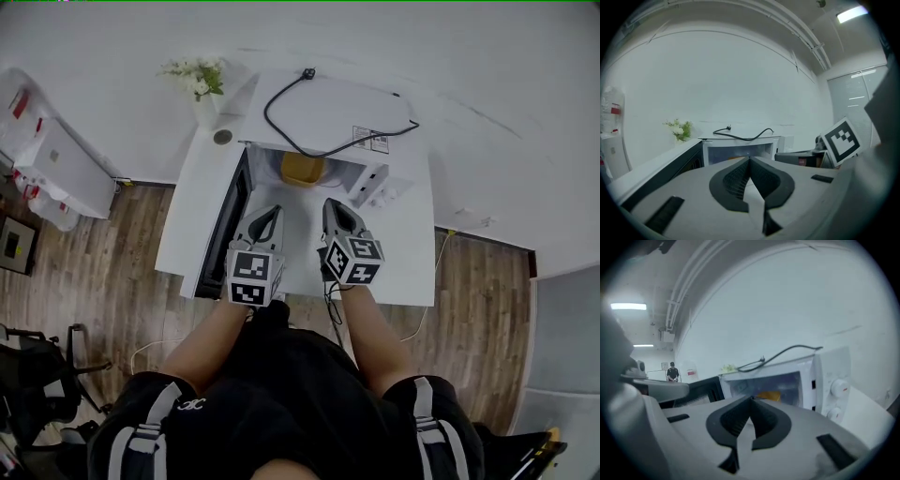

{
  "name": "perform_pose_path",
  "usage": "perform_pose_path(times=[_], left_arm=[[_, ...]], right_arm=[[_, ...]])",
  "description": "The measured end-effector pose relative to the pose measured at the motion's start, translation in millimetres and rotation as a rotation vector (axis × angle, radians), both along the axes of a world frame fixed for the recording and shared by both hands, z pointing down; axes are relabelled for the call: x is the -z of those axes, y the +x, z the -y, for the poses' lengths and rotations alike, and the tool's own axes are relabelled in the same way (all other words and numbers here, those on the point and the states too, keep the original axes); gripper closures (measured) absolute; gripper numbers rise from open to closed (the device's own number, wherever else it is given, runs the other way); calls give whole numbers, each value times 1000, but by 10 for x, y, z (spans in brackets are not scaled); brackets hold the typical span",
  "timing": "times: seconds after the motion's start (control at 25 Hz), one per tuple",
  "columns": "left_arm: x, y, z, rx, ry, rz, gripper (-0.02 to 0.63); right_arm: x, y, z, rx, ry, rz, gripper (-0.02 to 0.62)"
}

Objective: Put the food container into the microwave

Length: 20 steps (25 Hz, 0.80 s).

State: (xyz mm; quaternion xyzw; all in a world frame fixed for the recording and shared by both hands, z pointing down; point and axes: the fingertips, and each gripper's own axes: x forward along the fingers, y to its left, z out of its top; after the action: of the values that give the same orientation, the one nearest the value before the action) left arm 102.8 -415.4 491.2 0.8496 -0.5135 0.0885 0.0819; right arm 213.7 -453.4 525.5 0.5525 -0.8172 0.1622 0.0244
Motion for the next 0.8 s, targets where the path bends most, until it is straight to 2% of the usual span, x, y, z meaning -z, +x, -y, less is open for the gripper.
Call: perform_pose_path(times=[0.16,0.28,0.56,0.8], left_arm=[[123,18,-178,-3,24,-1,592],[173,34,-285,-8,33,-3,592],[177,45,-410,-10,34,1,592],[188,63,-431,-20,32,6,592]], right_arm=[[483,105,-320,-35,157,-22,596],[648,147,-536,-53,212,-41,597],[481,191,-748,-86,187,-68,597],[567,173,-753,-88,202,-66,597]])
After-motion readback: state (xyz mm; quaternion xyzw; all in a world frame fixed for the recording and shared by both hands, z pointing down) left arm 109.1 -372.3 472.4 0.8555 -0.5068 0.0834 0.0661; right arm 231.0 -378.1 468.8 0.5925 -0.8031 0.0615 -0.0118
